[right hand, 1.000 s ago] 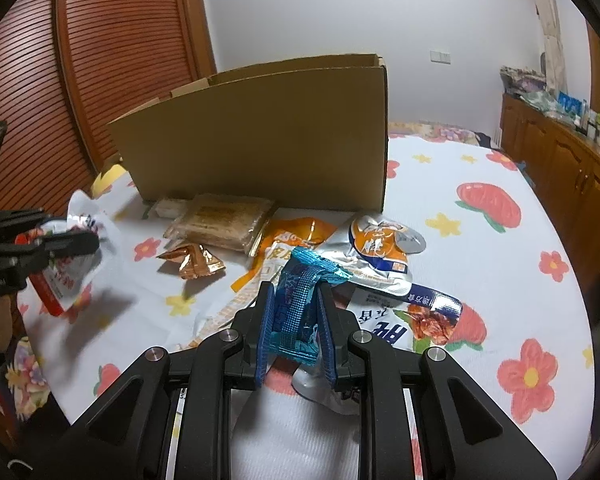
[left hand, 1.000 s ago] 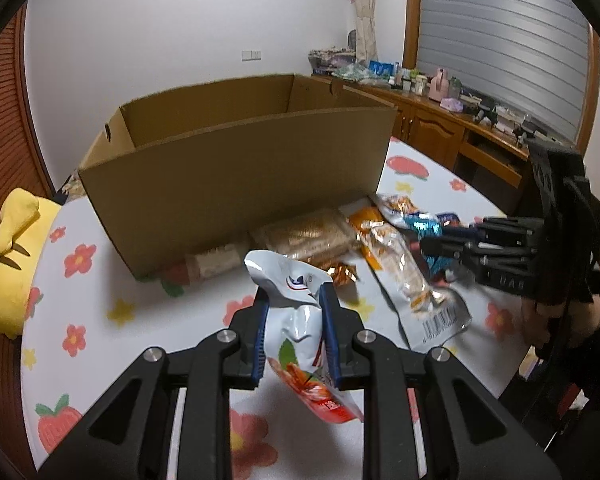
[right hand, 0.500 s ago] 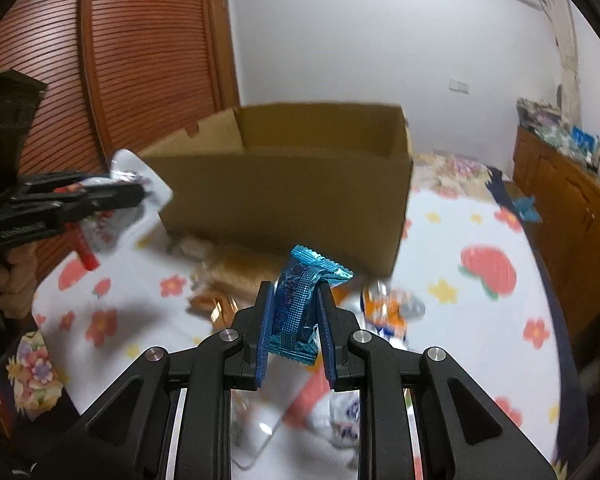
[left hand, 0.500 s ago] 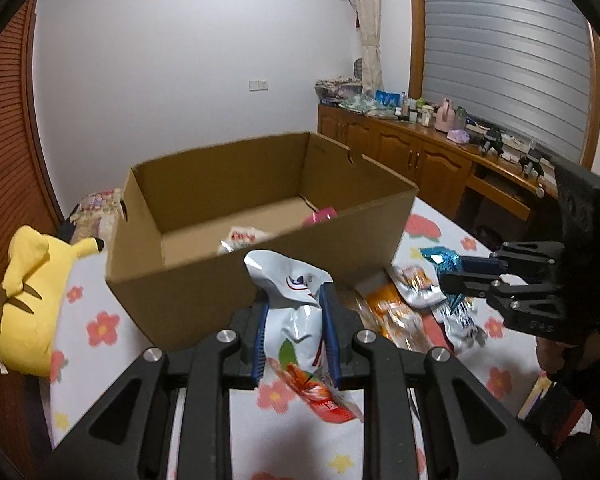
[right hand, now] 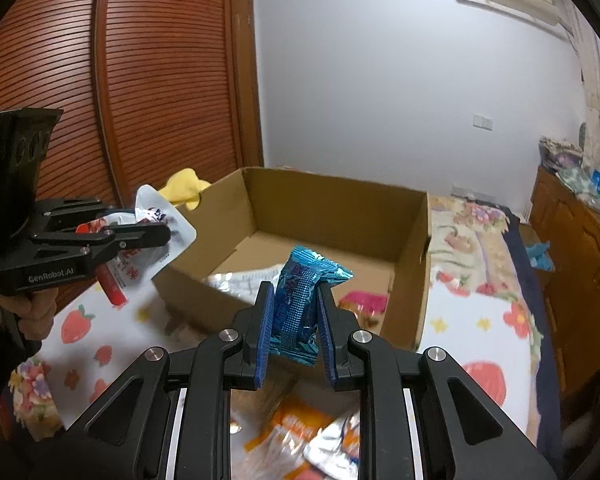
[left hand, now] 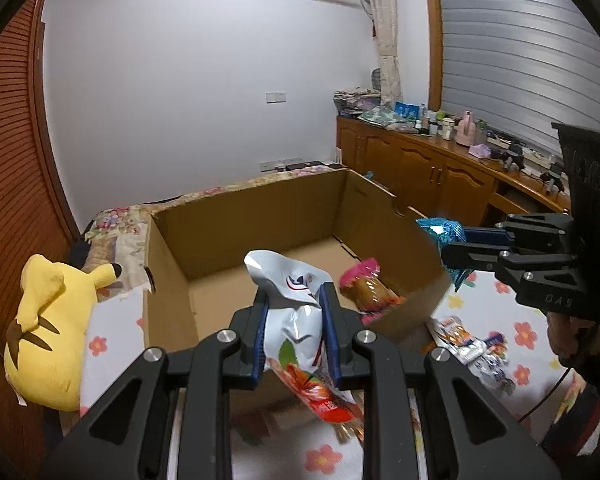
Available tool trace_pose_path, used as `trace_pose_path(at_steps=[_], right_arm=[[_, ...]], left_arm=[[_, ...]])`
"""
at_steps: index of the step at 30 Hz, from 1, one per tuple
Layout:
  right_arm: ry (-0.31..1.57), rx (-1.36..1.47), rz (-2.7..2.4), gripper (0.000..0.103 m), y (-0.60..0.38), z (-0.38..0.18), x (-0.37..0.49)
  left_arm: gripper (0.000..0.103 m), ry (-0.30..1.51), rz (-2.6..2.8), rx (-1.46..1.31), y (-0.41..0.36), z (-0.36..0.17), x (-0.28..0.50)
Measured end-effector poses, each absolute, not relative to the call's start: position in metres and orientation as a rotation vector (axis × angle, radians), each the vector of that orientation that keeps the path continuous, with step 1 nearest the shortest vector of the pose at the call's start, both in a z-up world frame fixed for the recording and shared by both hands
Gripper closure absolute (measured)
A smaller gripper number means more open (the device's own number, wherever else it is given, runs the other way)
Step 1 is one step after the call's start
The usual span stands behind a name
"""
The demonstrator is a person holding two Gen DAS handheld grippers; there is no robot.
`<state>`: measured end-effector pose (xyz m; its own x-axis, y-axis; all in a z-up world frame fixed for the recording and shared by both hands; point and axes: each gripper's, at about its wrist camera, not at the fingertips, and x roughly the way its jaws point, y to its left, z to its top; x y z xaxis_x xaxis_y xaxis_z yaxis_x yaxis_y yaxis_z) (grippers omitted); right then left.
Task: Organize snacks
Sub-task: 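Carry both packets over the box and open both tools to release them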
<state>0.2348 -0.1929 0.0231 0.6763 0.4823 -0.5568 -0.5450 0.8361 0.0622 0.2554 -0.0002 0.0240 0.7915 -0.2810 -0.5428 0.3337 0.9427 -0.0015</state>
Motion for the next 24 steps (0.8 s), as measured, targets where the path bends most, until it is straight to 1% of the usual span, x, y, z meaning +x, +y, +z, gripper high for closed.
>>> trace_pose_path(at_steps=[7, 16, 18, 20, 21, 24], right_arm=[[0.632, -0.122, 0.577, 0.083, -0.187, 0.020, 0.262], [0.683, -0.112, 0.566, 0.082, -0.189, 0.003, 0.278], [0.685, -0.102, 0.571, 0.078, -0.190, 0.002, 0.279], [0.688, -0.097, 0.562, 0.066, -0.191, 0.001, 0.281], [0.690, -0.094, 0.560, 0.064, -0.192, 0.000, 0.282], [0.693, -0.082, 0.561, 0.063, -0.195, 0.000, 0.283]], left_arm=[[0.081, 0.599, -0.298, 0.089, 0.007, 0.011, 0.281], [0.081, 0.607, -0.300, 0.087, 0.006, 0.010, 0.298], [0.081, 0.607, -0.298, 0.089, 0.005, 0.009, 0.302], [0.081, 0.612, -0.296, 0.089, 0.005, 0.008, 0.304], [0.081, 0.615, -0.293, 0.089, 0.005, 0.006, 0.306], [0.081, 0.622, -0.286, 0.087, 0.004, 0.003, 0.312]])
